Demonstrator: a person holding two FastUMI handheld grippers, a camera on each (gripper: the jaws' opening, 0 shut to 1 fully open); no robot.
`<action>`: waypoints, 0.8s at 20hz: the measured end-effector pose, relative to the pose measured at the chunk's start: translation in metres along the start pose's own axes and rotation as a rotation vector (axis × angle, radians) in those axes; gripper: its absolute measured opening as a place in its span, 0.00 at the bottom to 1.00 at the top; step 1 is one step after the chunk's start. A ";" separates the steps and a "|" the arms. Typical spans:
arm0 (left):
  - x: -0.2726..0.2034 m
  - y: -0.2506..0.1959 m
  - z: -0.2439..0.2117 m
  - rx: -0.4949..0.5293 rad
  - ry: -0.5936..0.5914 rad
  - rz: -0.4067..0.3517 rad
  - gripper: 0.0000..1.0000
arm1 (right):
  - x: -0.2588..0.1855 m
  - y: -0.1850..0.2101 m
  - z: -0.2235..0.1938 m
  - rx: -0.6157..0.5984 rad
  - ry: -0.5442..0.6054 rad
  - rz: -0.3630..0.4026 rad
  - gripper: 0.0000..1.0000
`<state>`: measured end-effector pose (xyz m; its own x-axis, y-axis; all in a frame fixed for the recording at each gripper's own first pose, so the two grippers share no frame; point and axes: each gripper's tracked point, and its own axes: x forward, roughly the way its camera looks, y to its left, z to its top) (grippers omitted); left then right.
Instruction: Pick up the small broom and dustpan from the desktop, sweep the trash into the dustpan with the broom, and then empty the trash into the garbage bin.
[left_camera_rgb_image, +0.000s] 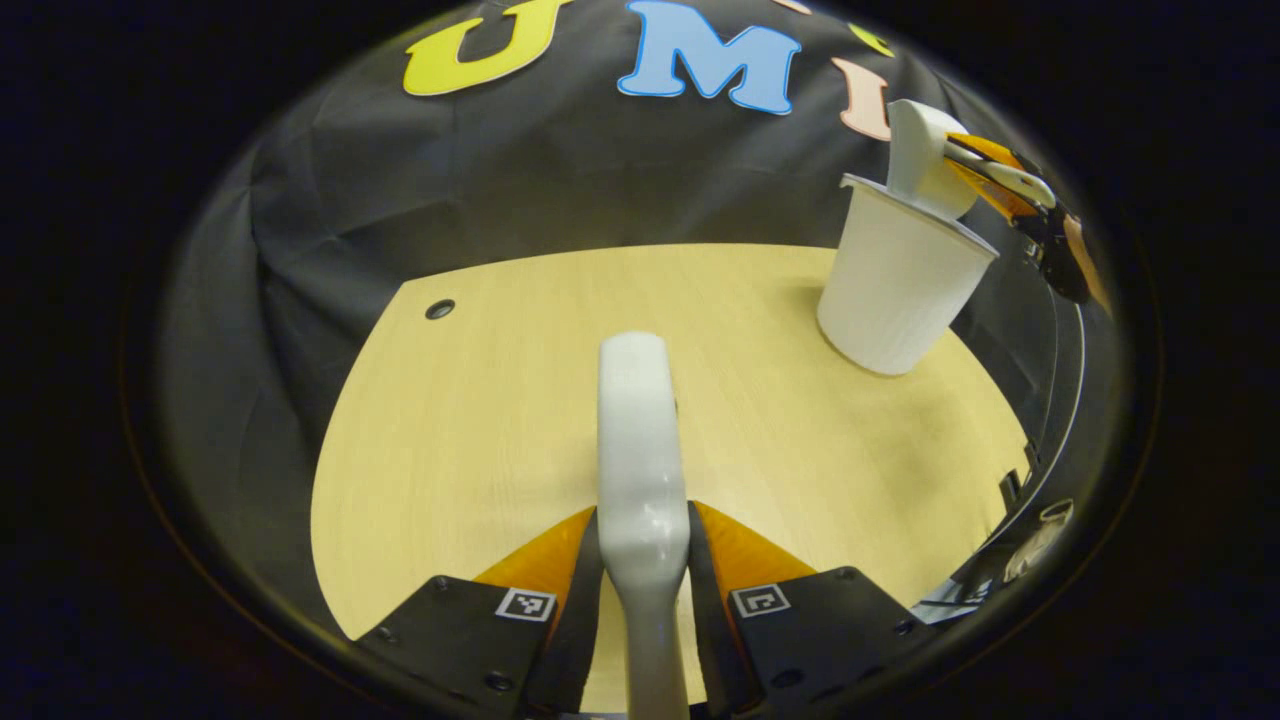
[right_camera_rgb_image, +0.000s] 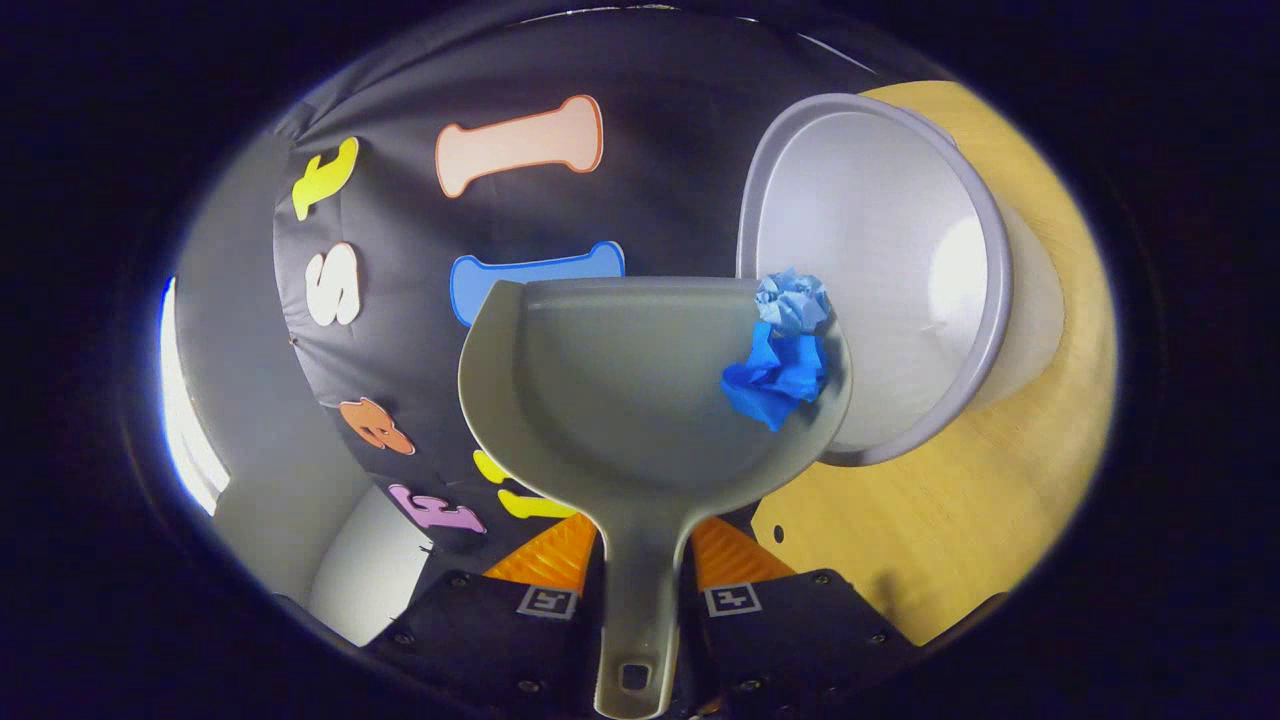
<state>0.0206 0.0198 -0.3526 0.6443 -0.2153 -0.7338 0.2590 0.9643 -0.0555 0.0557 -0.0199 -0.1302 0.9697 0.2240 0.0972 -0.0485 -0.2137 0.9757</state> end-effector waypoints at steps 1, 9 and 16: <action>-0.001 -0.001 0.001 0.003 -0.001 0.001 0.47 | 0.002 0.000 0.003 0.018 -0.001 0.008 0.32; -0.002 0.000 0.000 -0.008 -0.001 0.004 0.47 | -0.001 -0.008 -0.001 0.009 0.025 -0.007 0.31; -0.003 0.007 -0.003 -0.031 -0.003 0.003 0.47 | -0.009 -0.016 -0.034 -0.197 0.061 -0.084 0.31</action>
<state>0.0187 0.0277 -0.3531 0.6470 -0.2132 -0.7320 0.2350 0.9691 -0.0745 0.0394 0.0142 -0.1396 0.9562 0.2919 0.0200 -0.0199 -0.0036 0.9998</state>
